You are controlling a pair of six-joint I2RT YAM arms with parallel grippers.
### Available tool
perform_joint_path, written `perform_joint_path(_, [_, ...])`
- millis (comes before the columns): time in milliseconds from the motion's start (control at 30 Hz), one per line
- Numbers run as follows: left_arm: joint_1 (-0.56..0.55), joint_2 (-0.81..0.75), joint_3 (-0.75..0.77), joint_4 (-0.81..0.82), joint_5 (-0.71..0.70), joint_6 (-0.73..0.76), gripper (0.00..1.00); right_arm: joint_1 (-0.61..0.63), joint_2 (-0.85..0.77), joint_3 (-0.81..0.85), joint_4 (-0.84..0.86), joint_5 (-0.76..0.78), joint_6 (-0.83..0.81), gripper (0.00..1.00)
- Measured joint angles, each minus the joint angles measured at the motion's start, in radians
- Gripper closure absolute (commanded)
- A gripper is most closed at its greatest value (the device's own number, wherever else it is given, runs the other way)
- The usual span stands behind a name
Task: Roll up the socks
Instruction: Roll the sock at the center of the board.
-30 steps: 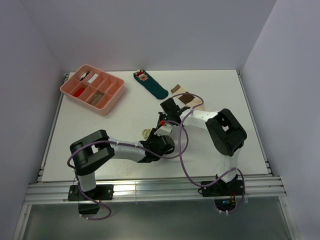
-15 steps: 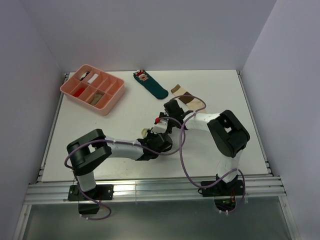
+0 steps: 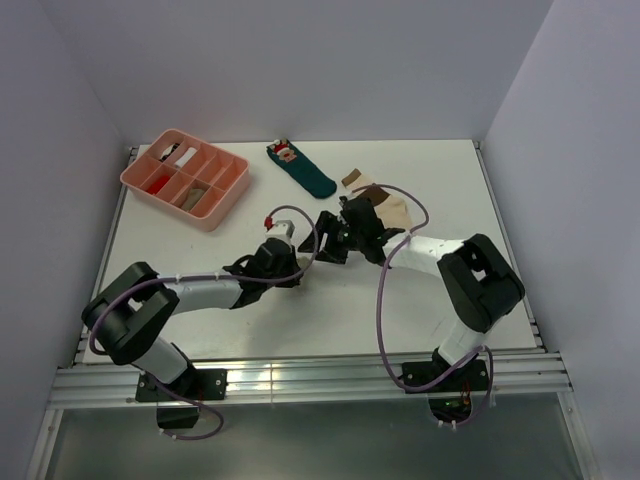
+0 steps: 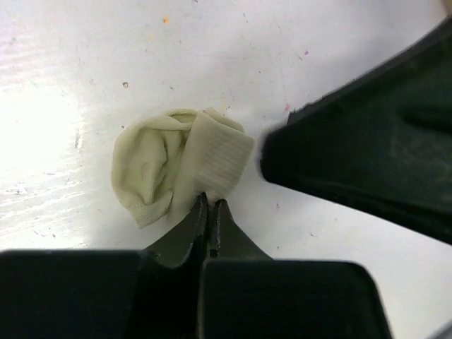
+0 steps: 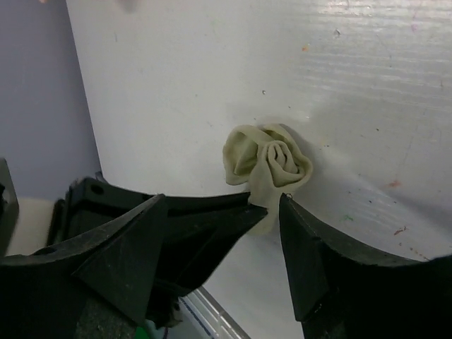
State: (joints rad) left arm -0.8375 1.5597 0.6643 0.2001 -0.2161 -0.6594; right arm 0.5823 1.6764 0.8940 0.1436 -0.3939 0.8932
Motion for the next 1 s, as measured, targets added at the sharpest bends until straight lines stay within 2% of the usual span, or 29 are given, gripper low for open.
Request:
perform_joint_path(267, [0.187, -0.018, -0.134, 0.211, 0.331, -0.16, 0.99, 0.002, 0.011, -0.038, 0.046, -0.003, 0.008, 0.28])
perform_joint_path(433, [0.281, 0.005, -0.193, 0.323, 0.482, -0.261, 0.99, 0.009, 0.047, -0.049, 0.094, -0.014, 0.017, 0.3])
perform_joint_path(767, [0.36, 0.078, -0.236, 0.471, 0.634, -0.386, 0.99, 0.027, 0.166, -0.048, 0.175, -0.048, 0.031, 0.38])
perform_joint_path(867, [0.368, 0.092, -0.242, 0.496, 0.656, -0.409, 0.99, 0.031, 0.187, -0.048, 0.212, -0.068, 0.031, 0.42])
perform_joint_path(1000, [0.381, 0.11, -0.254, 0.533, 0.685, -0.439, 0.99, 0.032, 0.216, -0.049, 0.261, -0.099, 0.03, 0.53])
